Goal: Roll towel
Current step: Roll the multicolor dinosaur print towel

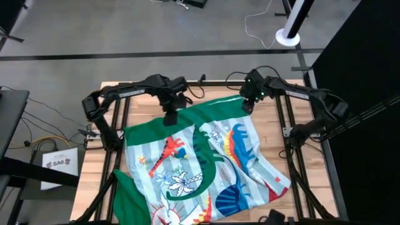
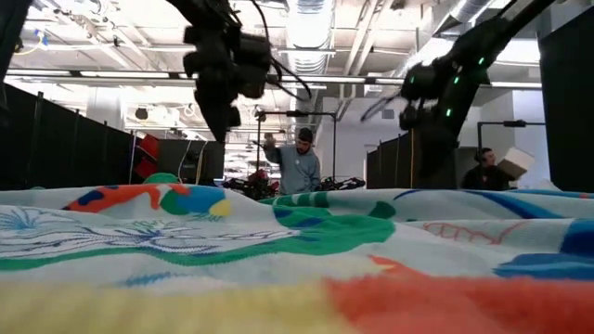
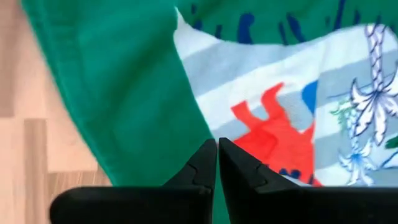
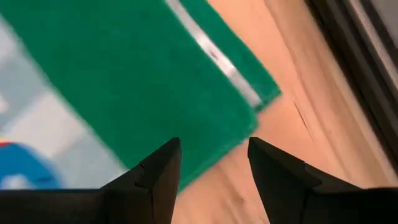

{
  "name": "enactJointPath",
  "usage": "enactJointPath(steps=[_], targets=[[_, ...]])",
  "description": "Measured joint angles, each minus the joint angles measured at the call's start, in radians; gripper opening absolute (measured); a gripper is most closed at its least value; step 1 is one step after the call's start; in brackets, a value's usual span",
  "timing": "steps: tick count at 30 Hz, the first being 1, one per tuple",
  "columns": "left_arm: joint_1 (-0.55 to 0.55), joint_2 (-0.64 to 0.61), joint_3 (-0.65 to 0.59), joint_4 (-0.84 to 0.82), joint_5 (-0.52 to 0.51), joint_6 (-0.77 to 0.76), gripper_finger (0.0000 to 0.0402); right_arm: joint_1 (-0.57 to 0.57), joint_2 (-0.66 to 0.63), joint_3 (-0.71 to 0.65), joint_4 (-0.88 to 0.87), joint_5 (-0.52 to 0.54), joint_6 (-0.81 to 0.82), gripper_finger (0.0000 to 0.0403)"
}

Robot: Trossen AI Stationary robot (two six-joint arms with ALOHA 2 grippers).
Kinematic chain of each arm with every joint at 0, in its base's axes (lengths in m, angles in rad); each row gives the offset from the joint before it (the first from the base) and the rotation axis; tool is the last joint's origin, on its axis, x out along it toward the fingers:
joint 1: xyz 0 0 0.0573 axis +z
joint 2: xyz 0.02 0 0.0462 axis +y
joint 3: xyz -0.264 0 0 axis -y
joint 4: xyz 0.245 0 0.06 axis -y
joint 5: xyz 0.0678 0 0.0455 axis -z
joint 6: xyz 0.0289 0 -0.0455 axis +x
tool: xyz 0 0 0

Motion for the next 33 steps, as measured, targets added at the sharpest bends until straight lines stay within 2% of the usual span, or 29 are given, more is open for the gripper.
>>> enactJointPath(steps=[8,14,18,22,24,33], targets=[[0.002,-0.128,-0.002,0.064,-0.009,-0.061,0.0004,-0.079,0.213,0.060,0.063,0.001,-0.040,0.0175],[0.002,-0.151,-0.002,0.067,-0.032,-0.078,0.0004,-0.095,0.278,0.104,0.032,-0.003,-0.066,0.0169],[0.002,-0.150,-0.003,0.072,-0.054,-0.069,0.0004,-0.094,0.279,0.106,0.029,-0.006,-0.066,0.0128],[0.003,-0.150,-0.003,0.094,-0.060,-0.064,0.0004,-0.094,0.278,0.106,0.001,-0.006,-0.065,0.0040],[0.004,-0.150,-0.003,0.094,-0.061,-0.061,0.0004,-0.090,0.271,0.106,-0.012,-0.005,-0.065,0.0013],[0.007,-0.149,-0.003,0.102,-0.062,-0.053,0.0004,-0.059,0.149,0.143,-0.119,0.064,-0.091,0.0014]])
